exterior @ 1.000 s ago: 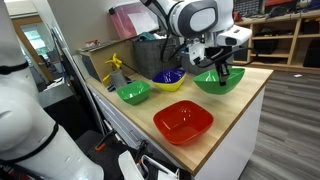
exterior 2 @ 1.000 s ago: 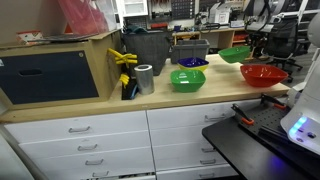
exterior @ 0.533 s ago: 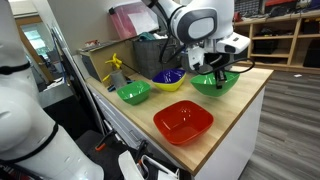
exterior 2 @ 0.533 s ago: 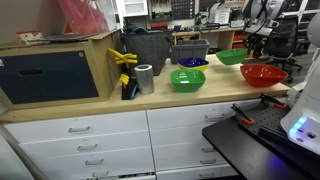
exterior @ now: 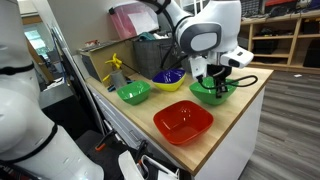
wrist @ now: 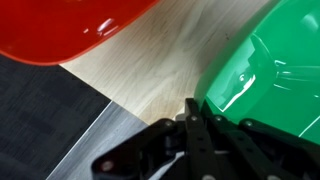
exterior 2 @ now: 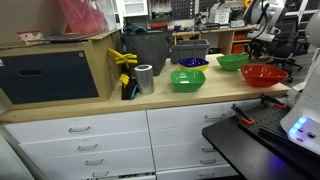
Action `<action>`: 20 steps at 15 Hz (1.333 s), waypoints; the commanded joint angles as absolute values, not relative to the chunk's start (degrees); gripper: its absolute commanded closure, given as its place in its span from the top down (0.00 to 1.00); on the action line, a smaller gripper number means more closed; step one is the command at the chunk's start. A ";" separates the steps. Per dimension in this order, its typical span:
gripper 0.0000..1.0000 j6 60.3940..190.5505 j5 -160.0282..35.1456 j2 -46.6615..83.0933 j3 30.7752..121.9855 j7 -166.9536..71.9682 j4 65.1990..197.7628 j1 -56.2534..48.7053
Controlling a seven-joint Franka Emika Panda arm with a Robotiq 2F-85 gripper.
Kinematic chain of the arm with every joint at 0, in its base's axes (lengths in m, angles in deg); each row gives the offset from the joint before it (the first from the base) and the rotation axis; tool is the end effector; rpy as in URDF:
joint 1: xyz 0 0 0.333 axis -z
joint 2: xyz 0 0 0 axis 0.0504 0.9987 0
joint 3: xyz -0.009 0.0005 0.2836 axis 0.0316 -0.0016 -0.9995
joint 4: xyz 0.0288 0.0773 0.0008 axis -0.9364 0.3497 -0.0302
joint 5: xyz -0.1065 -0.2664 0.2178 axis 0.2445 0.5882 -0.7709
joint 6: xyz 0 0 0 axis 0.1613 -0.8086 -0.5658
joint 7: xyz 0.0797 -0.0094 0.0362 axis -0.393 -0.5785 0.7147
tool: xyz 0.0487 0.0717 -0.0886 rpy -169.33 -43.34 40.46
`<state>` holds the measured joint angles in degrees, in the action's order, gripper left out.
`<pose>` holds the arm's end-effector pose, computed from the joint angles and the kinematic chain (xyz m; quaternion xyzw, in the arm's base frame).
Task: Pick up the green bowl from the stack of bowls and place it on the counter
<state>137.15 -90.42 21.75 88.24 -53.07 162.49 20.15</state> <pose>0.4221 -0.3441 0.2267 -0.8240 0.5596 -0.0565 0.0688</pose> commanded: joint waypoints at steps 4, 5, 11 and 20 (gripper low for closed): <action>0.51 135.05 -85.11 18.73 89.40 -53.97 162.95 18.36; 0.60 134.54 -82.12 17.54 89.99 -55.02 163.16 17.17; 1.00 125.85 -70.41 10.44 88.61 -57.23 162.02 11.51; 1.00 118.31 -71.08 10.62 82.54 -54.86 156.68 6.93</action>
